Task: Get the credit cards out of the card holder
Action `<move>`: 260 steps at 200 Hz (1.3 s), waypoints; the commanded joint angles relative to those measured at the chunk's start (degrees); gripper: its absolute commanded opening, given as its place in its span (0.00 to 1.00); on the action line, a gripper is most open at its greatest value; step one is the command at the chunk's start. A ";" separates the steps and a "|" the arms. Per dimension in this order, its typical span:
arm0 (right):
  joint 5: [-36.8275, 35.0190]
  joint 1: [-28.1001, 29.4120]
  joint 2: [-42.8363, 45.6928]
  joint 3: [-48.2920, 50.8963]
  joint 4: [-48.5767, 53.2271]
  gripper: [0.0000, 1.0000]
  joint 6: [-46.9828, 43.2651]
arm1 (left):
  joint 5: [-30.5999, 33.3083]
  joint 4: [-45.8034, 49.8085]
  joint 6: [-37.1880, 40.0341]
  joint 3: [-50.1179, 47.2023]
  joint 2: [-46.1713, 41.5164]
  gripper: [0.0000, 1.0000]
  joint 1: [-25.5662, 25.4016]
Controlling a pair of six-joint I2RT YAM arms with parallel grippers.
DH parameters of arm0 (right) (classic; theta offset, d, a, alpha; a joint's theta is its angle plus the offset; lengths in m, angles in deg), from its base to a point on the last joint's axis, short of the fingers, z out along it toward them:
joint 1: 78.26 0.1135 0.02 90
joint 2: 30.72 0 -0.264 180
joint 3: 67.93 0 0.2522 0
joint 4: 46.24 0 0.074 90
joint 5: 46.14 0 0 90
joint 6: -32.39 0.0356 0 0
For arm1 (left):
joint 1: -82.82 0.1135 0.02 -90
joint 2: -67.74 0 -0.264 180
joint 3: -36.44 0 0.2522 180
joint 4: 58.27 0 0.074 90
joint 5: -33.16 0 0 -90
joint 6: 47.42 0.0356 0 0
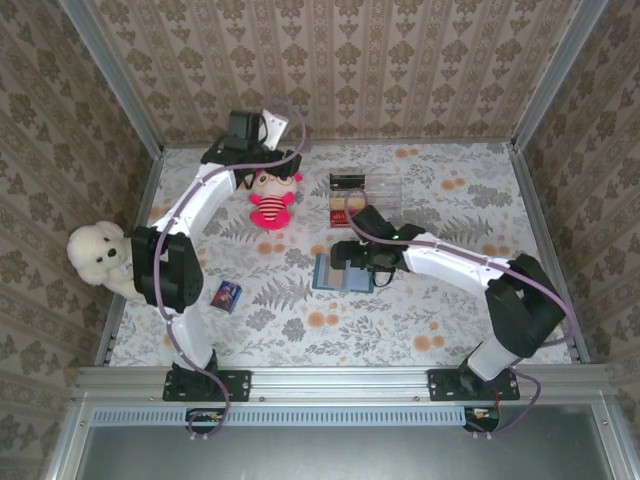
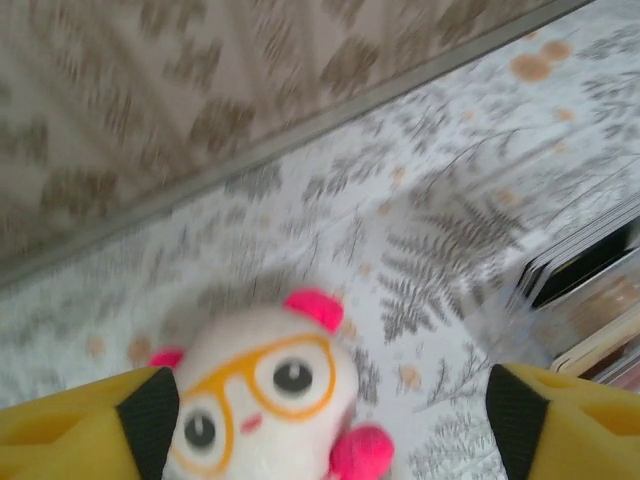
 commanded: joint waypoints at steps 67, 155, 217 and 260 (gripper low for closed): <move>-6.75 5.01 -15.67 -11.01 8.99 0.99 -2.54 | 6.35 -11.50 -17.48 -25.62 -20.24 1.00 3.90; -8.09 4.20 -21.53 -9.84 11.63 0.94 -1.17 | 4.38 -6.94 -25.93 -33.99 -27.73 1.00 3.56; -8.76 1.73 -19.50 -5.51 10.87 0.73 -1.08 | 7.48 -3.42 -28.79 -37.41 -29.39 1.00 4.66; -5.92 0.55 -17.14 -2.85 6.78 0.67 -1.15 | -1.36 -3.42 -29.52 -39.39 -27.54 1.00 5.58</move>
